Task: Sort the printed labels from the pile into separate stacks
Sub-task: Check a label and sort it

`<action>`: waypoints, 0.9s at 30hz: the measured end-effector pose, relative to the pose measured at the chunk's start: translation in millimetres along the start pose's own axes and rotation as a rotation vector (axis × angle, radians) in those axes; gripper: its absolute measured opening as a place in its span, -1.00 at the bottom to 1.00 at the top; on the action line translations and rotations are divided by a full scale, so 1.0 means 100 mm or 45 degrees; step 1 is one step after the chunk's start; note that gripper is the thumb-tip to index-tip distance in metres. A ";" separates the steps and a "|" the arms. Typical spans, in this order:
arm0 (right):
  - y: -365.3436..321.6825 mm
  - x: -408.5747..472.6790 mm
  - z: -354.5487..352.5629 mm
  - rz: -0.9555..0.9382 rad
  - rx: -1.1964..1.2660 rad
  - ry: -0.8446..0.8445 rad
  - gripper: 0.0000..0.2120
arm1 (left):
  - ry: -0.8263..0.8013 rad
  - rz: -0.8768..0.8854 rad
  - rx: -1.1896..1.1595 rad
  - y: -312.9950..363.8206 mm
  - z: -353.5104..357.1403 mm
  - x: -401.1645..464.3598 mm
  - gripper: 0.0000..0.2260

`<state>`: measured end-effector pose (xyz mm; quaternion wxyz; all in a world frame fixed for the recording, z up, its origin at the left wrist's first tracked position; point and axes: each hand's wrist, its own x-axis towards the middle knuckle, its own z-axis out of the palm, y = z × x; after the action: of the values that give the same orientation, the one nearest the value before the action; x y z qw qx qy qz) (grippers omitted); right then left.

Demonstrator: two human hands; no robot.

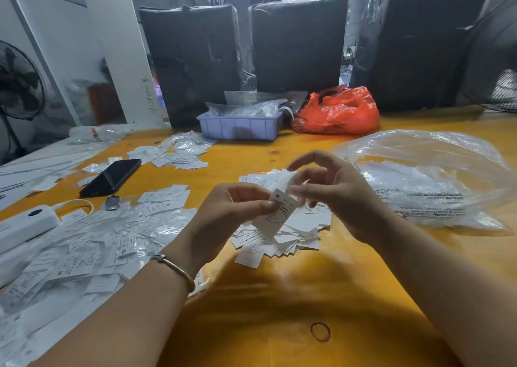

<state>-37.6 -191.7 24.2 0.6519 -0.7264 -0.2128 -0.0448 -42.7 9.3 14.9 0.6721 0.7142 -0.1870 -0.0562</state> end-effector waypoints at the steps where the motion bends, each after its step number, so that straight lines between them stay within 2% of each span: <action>1: -0.02 0.00 0.00 -0.032 -0.013 0.013 -0.83 | 0.030 0.000 -0.008 0.00 0.01 0.00 -0.91; 3: -0.06 -0.01 0.00 -0.042 -0.081 -0.001 -0.86 | 0.079 0.016 -0.029 0.01 0.02 -0.01 -0.82; 5: -0.07 -0.03 0.01 -0.050 -0.242 -0.004 -0.73 | 0.102 0.052 -0.045 0.02 0.02 -0.02 -0.74; 6: -0.07 -0.04 0.02 -0.061 -0.312 0.000 -0.68 | 0.108 0.068 -0.050 0.02 0.01 -0.02 -0.74; 8: -0.08 -0.05 0.05 -0.086 -0.361 -0.001 -0.71 | 0.111 0.083 -0.064 0.02 0.01 -0.02 -0.76; 13: -0.07 -0.02 0.00 -0.101 -0.163 0.138 -0.94 | 0.130 0.040 -0.114 0.02 0.02 -0.02 -0.80; 16: -0.06 0.04 -0.08 0.024 0.147 0.298 -0.80 | 0.250 0.100 -0.099 0.00 0.00 -0.01 -0.82; 18: -0.03 0.05 -0.10 0.064 0.126 0.408 -0.82 | 0.333 0.161 -0.101 -0.01 -0.01 0.00 -0.81; 20: 0.02 0.05 -0.09 0.065 0.016 0.431 -0.75 | 0.353 0.210 -0.135 0.00 -0.02 0.01 -0.68; 22: 0.04 0.03 -0.04 0.067 -0.094 0.339 -0.62 | 0.335 0.239 -0.147 0.01 -0.03 0.01 -0.54; 25: 0.05 0.00 0.01 0.180 -0.318 0.095 -0.63 | 0.294 0.257 -0.101 0.00 -0.02 0.01 -0.45; 27: 0.03 0.01 0.04 0.299 -0.254 -0.056 -0.70 | 0.268 0.265 -0.075 0.00 -0.01 0.01 -0.45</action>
<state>-36.6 -188.0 20.8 0.5723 -0.8084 -0.1351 0.0269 -40.9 10.0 14.9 0.7110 0.6728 -0.1869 0.0836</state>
